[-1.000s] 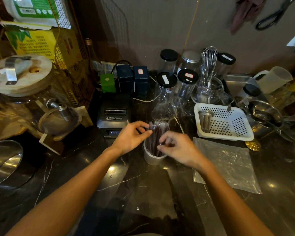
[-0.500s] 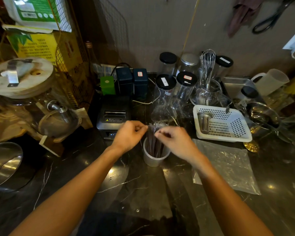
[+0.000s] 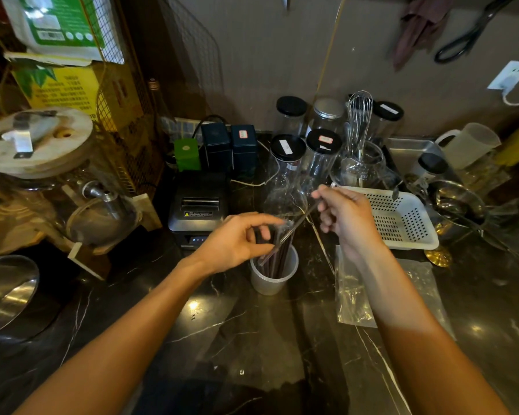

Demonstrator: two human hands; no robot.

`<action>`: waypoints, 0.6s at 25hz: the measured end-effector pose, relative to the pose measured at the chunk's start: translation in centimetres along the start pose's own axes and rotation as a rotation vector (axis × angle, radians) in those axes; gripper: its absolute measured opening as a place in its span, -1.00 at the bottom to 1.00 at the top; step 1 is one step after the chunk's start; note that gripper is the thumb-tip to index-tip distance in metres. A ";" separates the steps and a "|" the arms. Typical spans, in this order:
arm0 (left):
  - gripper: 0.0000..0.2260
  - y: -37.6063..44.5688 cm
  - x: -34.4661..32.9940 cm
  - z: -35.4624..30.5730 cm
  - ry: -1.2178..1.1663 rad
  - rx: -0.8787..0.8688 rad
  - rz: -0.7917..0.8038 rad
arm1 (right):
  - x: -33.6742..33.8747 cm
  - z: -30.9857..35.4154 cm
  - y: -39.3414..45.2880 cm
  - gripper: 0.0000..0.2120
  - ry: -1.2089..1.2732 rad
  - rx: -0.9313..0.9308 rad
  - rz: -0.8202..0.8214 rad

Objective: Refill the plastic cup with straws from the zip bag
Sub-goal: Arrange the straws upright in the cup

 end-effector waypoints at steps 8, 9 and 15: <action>-0.89 0.8 0.4 -2.8 -0.191 -0.113 -0.160 | -1.2 -5.5 -1.3 -0.89 -0.142 -0.226 0.065; -0.92 0.9 0.4 -2.3 -0.154 -0.094 -0.190 | -1.3 -5.8 -1.5 -0.86 -0.357 -0.151 0.083; -0.89 0.8 -1.3 0.6 0.133 0.055 -0.147 | -2.5 -6.1 -2.7 -0.95 -0.614 0.113 0.348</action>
Point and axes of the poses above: each hand's wrist, its own y-axis towards the middle knuckle, its own x-axis out of the back of the hand, z = x × y, the point moved 3 cm from there along y, towards the middle knuckle, and after that the axes turned 3 degrees about -z, right-handed, at the moved point
